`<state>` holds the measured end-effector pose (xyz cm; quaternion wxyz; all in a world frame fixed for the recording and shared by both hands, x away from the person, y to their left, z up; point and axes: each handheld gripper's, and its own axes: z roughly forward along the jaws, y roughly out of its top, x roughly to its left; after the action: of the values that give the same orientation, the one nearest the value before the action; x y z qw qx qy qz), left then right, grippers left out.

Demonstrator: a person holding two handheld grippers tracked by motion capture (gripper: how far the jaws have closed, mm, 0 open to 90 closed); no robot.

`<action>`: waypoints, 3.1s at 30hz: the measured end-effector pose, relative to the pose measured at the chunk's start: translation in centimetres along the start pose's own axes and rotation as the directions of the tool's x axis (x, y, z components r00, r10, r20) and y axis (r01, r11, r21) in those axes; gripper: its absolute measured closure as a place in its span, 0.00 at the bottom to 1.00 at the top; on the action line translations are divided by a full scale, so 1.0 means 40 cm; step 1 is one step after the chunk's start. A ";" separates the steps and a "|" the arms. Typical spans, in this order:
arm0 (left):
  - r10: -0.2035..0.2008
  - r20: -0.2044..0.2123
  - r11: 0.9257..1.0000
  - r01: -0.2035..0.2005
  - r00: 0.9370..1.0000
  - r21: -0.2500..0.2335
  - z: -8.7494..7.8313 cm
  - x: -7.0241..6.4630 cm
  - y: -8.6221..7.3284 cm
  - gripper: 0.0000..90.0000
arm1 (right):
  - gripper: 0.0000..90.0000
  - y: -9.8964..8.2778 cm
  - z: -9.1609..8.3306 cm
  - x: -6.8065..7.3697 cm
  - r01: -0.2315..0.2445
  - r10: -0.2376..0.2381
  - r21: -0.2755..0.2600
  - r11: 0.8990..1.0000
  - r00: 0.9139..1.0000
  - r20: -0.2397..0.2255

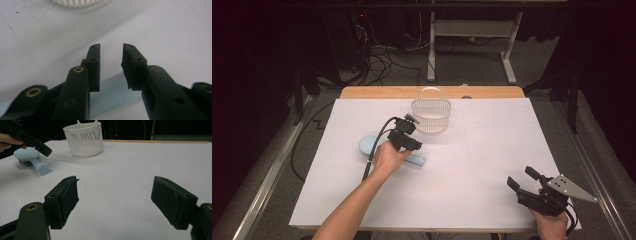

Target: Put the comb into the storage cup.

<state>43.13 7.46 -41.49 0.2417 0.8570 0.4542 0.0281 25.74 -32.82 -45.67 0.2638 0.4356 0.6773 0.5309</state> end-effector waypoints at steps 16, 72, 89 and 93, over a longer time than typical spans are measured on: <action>0.006 -0.003 0.996 -0.006 1.000 0.092 0.035 -0.014 0.001 0.98 | 0.25 -0.001 0.003 0.000 0.004 -0.004 0.014 1.000 1.000 -0.002; 0.067 0.048 0.991 -0.072 0.997 0.113 0.024 -0.059 -0.100 0.98 | 0.25 -0.002 0.009 0.003 0.019 -0.019 0.032 0.999 1.000 -0.001; 0.081 0.062 0.991 -0.087 0.995 0.106 0.007 -0.065 -0.147 0.98 | 0.25 -0.002 0.009 0.004 0.019 -0.019 0.031 0.999 1.000 -0.004; 0.090 0.062 0.990 -0.096 0.994 0.099 0.002 -0.068 -0.157 0.98 | 0.25 -0.002 0.009 0.004 0.019 -0.018 0.031 0.999 1.000 -0.004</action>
<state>36.74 8.22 -43.85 0.2092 0.8889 0.4074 -0.0083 25.94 -32.51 -45.83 0.2606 0.4323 0.6900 0.5187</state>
